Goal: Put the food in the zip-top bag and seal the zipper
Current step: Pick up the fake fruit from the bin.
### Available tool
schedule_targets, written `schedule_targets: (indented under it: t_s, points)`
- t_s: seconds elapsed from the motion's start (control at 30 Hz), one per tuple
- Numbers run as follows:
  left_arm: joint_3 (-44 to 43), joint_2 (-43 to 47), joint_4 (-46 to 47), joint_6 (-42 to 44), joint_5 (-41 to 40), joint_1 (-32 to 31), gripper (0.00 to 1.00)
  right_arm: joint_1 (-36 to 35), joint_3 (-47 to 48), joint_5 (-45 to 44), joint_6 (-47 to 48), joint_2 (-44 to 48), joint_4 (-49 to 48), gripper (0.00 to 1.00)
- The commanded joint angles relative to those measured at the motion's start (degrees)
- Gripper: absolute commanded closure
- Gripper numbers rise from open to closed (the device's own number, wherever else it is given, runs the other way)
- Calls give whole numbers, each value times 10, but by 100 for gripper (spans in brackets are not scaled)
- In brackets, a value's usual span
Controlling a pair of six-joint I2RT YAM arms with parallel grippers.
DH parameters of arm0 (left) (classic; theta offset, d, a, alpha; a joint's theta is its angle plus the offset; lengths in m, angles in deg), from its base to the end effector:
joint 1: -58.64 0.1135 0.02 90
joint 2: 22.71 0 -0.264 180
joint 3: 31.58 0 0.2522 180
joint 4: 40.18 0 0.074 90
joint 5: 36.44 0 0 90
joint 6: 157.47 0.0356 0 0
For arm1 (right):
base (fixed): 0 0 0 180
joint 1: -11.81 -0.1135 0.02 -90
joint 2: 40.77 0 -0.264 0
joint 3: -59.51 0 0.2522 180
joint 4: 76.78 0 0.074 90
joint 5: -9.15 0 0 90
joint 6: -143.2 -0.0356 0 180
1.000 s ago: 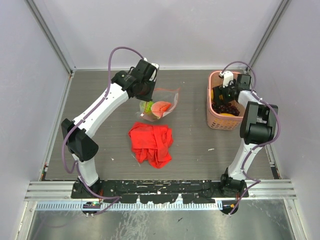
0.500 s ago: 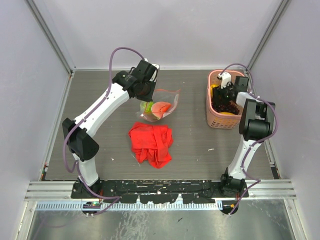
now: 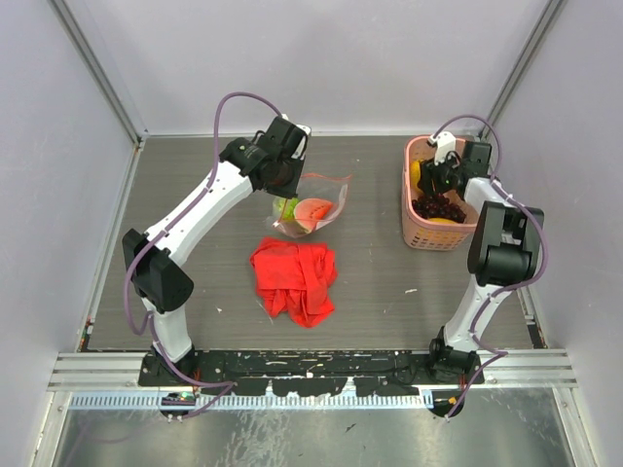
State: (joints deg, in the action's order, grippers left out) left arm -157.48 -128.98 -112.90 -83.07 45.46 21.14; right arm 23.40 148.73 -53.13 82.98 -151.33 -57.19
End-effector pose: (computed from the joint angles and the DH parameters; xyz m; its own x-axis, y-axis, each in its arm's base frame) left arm 0.3181 -0.2378 0.3643 -0.7550 0.2437 -0.6087 0.3452 0.9370 -0.0530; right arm 0.4220 -0.0696 0.1998 -0.4744 -0.3515 -0.8071 -0.4632 0.8793 -0.1107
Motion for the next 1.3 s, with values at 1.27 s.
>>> schedule_targets:
  t_s: [1.27]
  points:
    - [-15, -10, 10, 7, 7, 1, 100, 0, 39, 35, -2, -73, -33, 11]
